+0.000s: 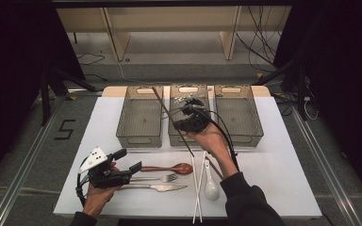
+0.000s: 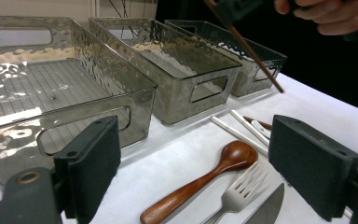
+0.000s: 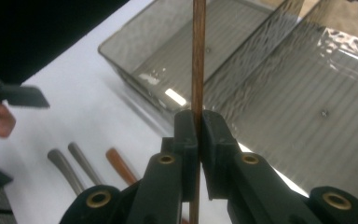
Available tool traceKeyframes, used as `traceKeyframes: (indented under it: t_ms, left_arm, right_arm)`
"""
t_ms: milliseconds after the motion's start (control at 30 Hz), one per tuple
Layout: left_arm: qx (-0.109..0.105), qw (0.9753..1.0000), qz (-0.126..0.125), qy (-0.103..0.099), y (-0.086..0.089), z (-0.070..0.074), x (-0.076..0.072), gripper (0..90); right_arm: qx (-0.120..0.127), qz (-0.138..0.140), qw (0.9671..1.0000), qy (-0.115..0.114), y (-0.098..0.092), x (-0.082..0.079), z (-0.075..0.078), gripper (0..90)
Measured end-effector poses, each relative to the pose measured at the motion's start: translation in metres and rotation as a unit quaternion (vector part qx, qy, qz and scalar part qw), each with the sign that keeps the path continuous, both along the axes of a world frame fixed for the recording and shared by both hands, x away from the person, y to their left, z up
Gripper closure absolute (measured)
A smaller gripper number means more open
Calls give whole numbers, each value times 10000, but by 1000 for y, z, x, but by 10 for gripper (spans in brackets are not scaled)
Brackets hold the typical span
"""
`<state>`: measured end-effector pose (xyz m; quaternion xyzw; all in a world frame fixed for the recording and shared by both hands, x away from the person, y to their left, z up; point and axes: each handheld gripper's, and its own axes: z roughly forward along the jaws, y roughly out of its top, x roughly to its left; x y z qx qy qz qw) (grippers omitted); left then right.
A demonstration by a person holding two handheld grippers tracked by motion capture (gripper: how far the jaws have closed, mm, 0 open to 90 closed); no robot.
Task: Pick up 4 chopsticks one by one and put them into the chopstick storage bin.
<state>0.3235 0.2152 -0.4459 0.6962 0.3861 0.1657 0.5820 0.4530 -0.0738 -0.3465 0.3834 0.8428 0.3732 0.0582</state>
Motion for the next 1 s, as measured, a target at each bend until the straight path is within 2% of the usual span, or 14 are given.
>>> traceKeyframes:
  t_ms: [233,267,400,567,633,867,1000]
  left_arm:
    - [-9,10000,-7,4,1,0,0,167]
    - [-11,10000,-8,1,1,0,0,167]
    - [-51,10000,-8,1,1,0,0,167]
    - [-72,10000,-4,7,1,0,1,167]
    - [-63,10000,-15,2,1,0,1,167]
    - [-62,10000,-16,-20,0,1,0,167]
    - [-65,10000,-22,-21,1,1,0,167]
  right_arm:
    - [183,-24,9997,172,25,24,4,858]
    - [221,-64,9995,220,32,31,4,858]
    - [300,-91,9991,292,43,41,4,858]
    - [482,-206,9979,384,58,56,2,858]
    - [636,-290,9965,455,64,66,0,858]
    - [600,-373,9960,544,78,83,-4,858]
    - [586,-510,9954,564,86,92,-6,858]
